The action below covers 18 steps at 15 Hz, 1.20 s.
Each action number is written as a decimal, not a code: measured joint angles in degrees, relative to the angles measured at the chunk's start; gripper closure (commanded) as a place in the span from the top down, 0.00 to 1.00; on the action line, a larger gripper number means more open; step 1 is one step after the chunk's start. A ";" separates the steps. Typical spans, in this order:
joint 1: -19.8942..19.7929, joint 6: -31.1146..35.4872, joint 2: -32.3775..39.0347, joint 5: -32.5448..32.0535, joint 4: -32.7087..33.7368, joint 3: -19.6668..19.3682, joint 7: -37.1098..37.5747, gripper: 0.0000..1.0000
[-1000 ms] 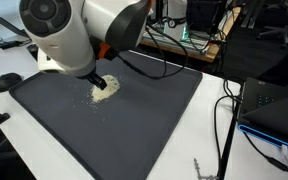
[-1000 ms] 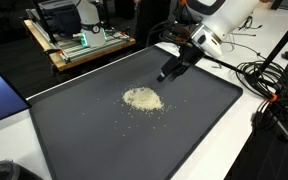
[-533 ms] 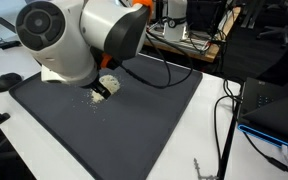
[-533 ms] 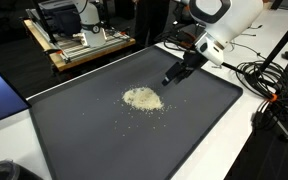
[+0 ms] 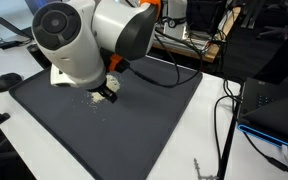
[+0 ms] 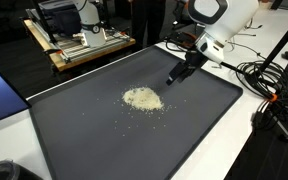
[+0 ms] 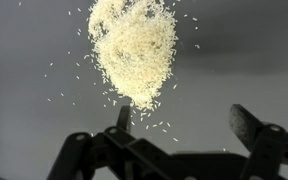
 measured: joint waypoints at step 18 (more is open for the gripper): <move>-0.04 38.79 -25.48 -6.57 -47.56 -2.99 0.78 1.00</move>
